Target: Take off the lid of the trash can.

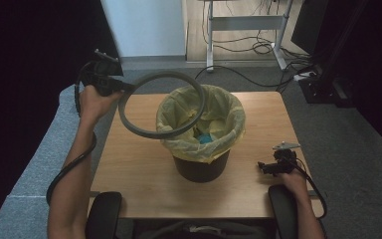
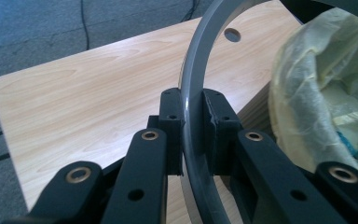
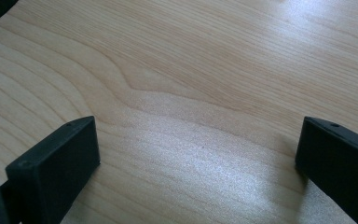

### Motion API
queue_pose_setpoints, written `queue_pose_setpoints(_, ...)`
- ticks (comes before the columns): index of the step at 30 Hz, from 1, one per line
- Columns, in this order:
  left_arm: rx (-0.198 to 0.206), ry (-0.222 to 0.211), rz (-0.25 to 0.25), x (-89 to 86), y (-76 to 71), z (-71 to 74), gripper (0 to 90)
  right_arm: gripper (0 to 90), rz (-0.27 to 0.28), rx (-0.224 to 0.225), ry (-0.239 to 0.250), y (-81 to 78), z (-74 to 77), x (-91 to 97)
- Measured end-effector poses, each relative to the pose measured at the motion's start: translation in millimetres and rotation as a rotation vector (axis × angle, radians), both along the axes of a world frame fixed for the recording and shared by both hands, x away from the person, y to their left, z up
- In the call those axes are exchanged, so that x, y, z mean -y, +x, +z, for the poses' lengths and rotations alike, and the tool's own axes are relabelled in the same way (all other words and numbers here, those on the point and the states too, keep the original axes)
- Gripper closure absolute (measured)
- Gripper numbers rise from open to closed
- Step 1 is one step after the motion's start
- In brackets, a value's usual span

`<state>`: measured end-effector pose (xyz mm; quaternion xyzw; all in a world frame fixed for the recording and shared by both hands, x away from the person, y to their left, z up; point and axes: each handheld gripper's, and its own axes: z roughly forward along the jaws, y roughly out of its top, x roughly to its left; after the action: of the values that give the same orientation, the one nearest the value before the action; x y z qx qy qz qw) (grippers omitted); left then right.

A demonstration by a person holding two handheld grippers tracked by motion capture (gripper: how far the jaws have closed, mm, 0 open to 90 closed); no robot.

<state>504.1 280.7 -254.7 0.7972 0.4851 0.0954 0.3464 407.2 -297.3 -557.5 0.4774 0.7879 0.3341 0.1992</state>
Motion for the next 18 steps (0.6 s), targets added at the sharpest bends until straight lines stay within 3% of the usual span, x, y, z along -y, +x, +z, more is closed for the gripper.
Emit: queue_pose_setpoints(18, 0.020, -0.010, 0.111, -48.6, -11.8, -1.7, 79.2, 0.0, 0.000, 0.000, 0.000, 0.0, 0.0, 0.0)
